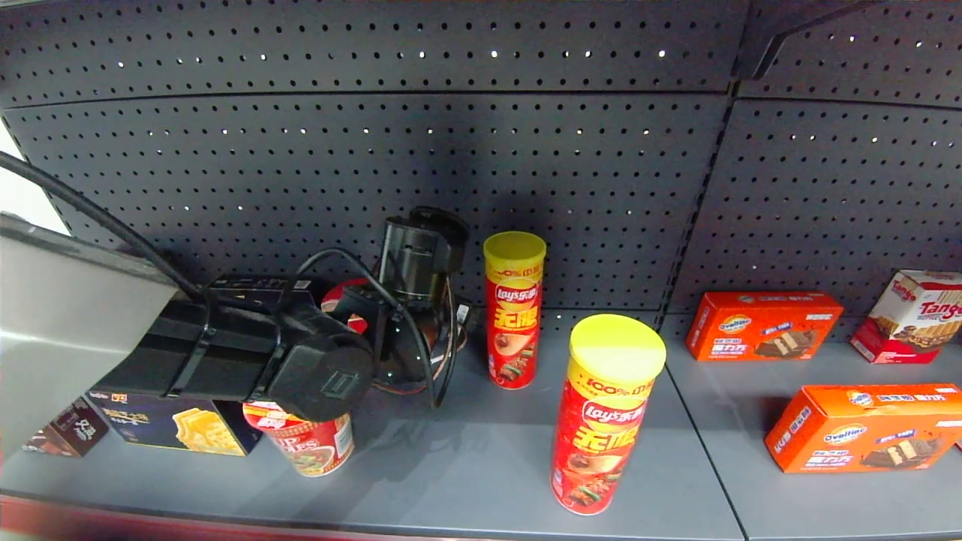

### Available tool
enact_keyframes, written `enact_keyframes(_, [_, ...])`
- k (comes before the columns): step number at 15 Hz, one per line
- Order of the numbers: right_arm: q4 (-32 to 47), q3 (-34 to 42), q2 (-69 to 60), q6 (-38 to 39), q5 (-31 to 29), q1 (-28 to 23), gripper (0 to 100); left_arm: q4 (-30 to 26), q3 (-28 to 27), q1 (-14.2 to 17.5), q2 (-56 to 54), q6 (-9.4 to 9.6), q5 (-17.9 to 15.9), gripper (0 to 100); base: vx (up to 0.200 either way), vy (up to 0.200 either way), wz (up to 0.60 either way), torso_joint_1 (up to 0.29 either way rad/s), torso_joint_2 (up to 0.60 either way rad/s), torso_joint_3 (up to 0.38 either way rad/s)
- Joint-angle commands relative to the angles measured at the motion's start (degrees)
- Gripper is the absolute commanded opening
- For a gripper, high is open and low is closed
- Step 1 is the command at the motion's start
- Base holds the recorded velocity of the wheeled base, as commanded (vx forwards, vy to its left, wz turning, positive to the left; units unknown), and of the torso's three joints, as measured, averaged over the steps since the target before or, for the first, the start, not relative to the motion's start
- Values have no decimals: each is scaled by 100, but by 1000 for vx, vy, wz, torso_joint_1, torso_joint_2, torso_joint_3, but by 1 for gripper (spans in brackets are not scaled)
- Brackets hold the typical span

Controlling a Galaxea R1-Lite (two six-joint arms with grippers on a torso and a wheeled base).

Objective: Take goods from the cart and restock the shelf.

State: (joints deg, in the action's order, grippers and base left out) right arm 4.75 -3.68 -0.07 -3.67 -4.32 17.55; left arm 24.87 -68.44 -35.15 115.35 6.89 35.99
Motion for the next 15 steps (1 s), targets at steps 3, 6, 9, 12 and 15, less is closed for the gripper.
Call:
enact_keyframes(3, [-1, -1, 7, -2, 1, 2, 100, 0, -3, -54, 58, -109, 5, 100, 0, 0, 0, 0, 0, 0])
enact_keyframes(6, [-1, -1, 7, 7, 1, 2, 100, 0, -29, -63, 93, -117, 5, 100, 0, 0, 0, 0, 0, 0])
enact_keyframes(9, [-1, -1, 7, 7, 1, 2, 100, 0, -29, -98, 102, -126, 5, 100, 0, 0, 0, 0, 0, 0])
enact_keyframes(12, [-1, -1, 7, 7, 1, 2, 100, 0, -47, -194, 155, -170, 5, 100, 0, 0, 0, 0, 0, 0])
enact_keyframes(15, [-1, -1, 7, 7, 1, 2, 100, -8, -91, -247, 181, -214, 5, 100, 0, 0, 0, 0, 0, 0])
